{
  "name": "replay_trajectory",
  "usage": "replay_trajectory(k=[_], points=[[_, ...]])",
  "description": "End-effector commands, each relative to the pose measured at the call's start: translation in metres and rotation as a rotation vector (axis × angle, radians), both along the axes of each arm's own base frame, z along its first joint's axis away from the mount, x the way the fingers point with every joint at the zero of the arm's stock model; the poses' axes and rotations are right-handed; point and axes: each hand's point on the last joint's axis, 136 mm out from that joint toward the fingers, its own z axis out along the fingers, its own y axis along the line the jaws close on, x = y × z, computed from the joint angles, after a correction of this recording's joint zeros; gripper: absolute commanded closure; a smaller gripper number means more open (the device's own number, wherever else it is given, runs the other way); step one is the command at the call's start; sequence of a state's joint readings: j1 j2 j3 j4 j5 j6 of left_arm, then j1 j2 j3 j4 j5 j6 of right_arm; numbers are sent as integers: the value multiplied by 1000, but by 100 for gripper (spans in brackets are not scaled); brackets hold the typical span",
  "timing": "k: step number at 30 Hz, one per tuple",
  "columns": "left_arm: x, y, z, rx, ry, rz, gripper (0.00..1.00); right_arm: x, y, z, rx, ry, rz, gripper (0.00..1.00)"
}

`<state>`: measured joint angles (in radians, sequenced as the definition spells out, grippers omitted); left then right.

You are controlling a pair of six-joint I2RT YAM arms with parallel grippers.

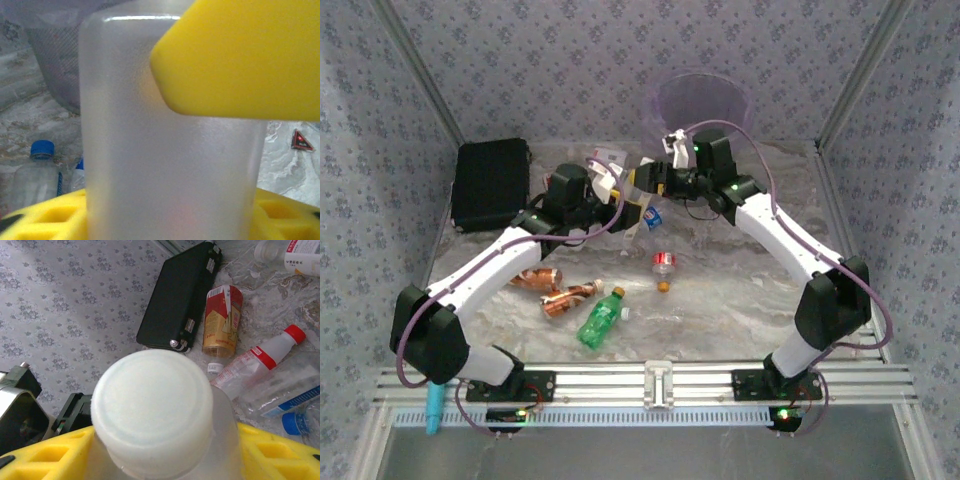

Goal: Put the plastic bottles in the bin

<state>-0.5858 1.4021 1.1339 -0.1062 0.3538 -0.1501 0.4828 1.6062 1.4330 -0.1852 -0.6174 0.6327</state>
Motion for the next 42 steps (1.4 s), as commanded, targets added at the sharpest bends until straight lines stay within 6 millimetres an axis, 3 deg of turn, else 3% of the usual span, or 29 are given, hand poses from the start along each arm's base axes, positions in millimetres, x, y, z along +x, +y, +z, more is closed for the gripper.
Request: replay_trajectory(k=[1,9,20,25,29,35,42], points=[[1,-5,28,-62,-72,-7,26,11,-5,12,-20,-37,-24,41],[-14,9,38,-41,-81,7,5,32,-28,58,-64,-168,-55,46],[-42,55,-8,74,30,145,9,73,-94,161,-80,-448,-247,50],[-53,69,-31,100,80,188,12,98,-129,190,-143,-533,-386,53],[-56,90,-53,215,125,268,13,127,-162,184,-319,-565,-540,53],[-61,96,-64,205,156,308,13,164,-190,167,-391,-532,-641,54],[-64,97,-61,163,145,313,14,199,-202,102,-547,-418,-654,54]])
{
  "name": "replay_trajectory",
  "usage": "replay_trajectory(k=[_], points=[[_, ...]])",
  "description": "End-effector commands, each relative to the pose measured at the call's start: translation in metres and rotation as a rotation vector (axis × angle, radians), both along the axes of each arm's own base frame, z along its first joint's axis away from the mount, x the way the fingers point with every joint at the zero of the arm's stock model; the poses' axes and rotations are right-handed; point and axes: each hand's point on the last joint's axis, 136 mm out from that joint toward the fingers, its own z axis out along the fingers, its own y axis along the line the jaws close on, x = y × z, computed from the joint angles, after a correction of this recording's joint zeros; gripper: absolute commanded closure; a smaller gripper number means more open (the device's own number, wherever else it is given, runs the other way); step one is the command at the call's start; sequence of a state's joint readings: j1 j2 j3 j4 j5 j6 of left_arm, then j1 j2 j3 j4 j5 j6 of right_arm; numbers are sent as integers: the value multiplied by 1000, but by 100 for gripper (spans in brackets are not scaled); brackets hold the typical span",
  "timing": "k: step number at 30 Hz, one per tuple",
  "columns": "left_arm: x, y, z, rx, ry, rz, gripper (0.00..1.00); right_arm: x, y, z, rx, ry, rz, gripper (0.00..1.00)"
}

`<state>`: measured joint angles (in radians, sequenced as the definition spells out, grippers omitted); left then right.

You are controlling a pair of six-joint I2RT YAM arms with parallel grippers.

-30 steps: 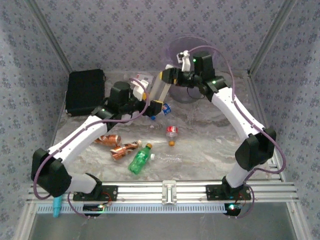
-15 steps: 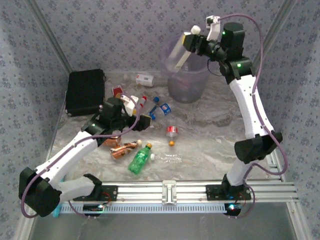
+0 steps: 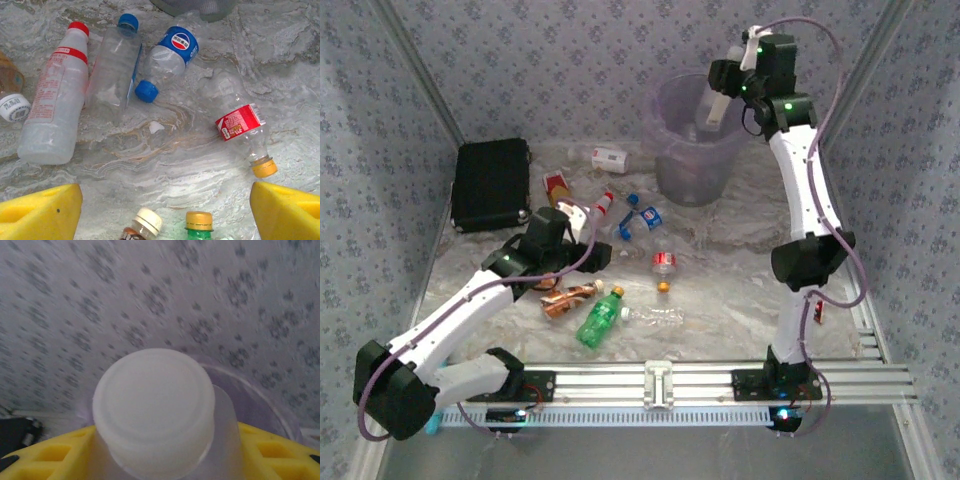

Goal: Put the plastic bottles in the bin

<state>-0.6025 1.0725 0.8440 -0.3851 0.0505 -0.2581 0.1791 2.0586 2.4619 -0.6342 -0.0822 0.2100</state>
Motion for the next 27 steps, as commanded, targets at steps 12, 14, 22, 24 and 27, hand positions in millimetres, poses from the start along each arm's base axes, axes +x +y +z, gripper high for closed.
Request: replay_trajectory(k=[12,14,22,24,27], points=[[-6,6,13,-49,-31,37,19,34,-6,-124,-178,269,-26,54],[-5,6,15,-51,-35,41,21,36,-5,-140,-183,304,-23,54],[-4,4,16,-62,-36,42,23,39,-5,-168,-185,370,-23,42],[-4,5,18,-61,-41,41,21,38,-4,-165,-187,364,-20,32],[-4,5,18,-56,-44,38,19,36,-3,-156,-189,345,-19,20]])
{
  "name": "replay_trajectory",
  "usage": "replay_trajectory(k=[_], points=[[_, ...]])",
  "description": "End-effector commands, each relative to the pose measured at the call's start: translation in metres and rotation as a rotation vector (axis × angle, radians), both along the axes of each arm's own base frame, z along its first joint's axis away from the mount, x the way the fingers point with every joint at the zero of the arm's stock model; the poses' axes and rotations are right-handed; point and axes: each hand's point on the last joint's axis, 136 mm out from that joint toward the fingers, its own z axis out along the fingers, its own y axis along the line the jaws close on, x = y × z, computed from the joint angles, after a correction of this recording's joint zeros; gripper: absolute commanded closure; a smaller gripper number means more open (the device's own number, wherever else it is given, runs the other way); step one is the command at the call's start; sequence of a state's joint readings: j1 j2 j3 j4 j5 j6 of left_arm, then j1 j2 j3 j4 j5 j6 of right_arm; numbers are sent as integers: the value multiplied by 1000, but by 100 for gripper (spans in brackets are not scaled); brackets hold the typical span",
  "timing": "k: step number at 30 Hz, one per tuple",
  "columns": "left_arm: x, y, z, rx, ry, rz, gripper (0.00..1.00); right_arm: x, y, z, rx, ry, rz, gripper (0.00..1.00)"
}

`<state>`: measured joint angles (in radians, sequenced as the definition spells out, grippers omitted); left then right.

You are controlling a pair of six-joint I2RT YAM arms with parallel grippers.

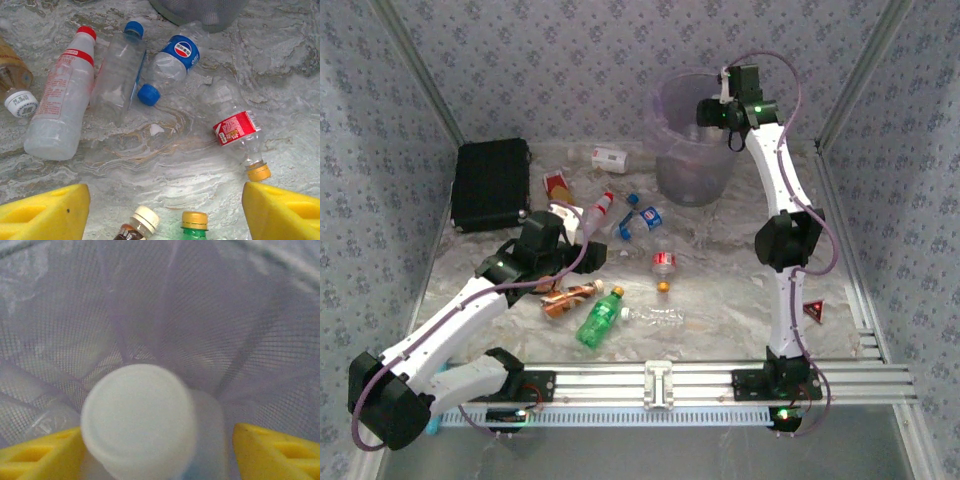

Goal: Put the plastic bottles in the bin

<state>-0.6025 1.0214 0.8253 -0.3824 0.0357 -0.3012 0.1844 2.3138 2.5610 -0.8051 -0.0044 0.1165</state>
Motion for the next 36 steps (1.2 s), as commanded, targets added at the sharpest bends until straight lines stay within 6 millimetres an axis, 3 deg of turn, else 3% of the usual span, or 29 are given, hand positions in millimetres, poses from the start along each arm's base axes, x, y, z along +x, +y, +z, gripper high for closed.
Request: replay_trajectory(k=[1,7,11,17,21,25,30,36], points=[[-1,0,10,-15,-31,-1,19,-5,0,-9,-13,44,0,17],[-1,-3,15,3,-45,-37,17,-17,9,43,0,-50,41,13],[-5,-10,21,40,-54,-113,15,-39,17,95,-5,-146,70,10],[-26,-35,21,183,-72,-330,15,-81,18,140,-2,-197,96,9],[-51,-61,16,257,-62,-528,16,-112,15,144,27,-171,111,10],[-79,-89,-1,306,-46,-720,13,-147,9,141,90,-134,126,10],[-100,-119,-38,393,-55,-880,7,-202,-4,141,169,-132,128,10],[-111,-128,-81,390,9,-948,0,-250,-18,134,195,-131,103,11]])
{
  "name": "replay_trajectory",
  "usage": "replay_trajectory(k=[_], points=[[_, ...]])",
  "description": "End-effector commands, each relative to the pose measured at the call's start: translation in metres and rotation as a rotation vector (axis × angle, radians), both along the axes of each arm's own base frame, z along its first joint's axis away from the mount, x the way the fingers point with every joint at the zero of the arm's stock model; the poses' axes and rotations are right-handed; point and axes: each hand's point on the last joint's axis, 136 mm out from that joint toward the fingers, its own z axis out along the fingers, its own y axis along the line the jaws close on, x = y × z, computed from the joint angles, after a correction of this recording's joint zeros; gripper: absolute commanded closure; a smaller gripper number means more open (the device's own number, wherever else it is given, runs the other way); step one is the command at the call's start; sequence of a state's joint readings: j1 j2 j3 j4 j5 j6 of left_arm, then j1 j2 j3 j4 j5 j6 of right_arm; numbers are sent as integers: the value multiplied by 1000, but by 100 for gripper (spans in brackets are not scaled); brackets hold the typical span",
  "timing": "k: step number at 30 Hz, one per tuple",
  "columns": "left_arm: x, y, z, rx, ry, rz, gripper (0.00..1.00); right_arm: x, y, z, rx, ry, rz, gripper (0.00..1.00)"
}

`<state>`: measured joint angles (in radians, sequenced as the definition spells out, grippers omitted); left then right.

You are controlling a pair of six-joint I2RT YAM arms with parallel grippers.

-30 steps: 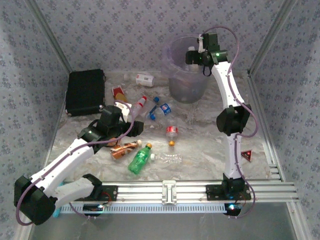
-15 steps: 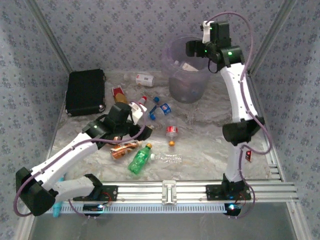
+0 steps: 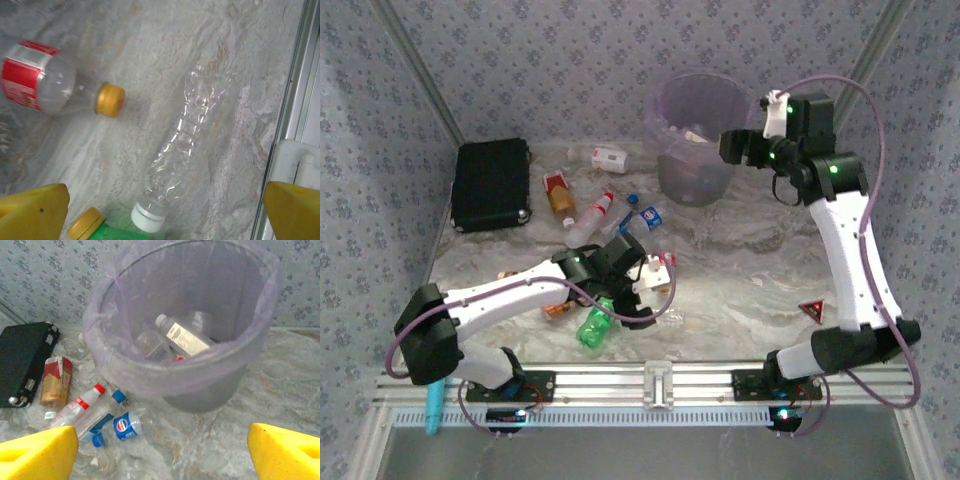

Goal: Put the plastic bottles in the bin

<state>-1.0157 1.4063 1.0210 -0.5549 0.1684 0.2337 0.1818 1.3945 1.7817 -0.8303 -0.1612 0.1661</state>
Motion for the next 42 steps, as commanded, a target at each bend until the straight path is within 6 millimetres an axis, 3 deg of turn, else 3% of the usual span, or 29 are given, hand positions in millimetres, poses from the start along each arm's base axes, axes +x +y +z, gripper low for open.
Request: replay_trajectory(k=[1,5,11,17,24,37,42], points=[[-5,-5,-16,-17,2,-55,0,-25,-3,11,55,-39,-2,11],[-3,-15,-33,-2,20,-74,0,-41,-8,-6,60,-4,-16,11],[-1,-15,-71,92,52,-84,1,-52,-18,-14,60,11,-39,12],[-1,-24,-89,121,64,-87,13,-56,-23,-21,58,23,-53,12],[-1,-30,-95,131,68,-108,30,-63,-31,-23,73,15,-73,12],[12,-37,-60,80,-14,-78,43,-76,-35,-21,97,10,-73,12],[32,-29,-27,18,-76,10,43,-82,-19,-25,166,34,-2,13]])
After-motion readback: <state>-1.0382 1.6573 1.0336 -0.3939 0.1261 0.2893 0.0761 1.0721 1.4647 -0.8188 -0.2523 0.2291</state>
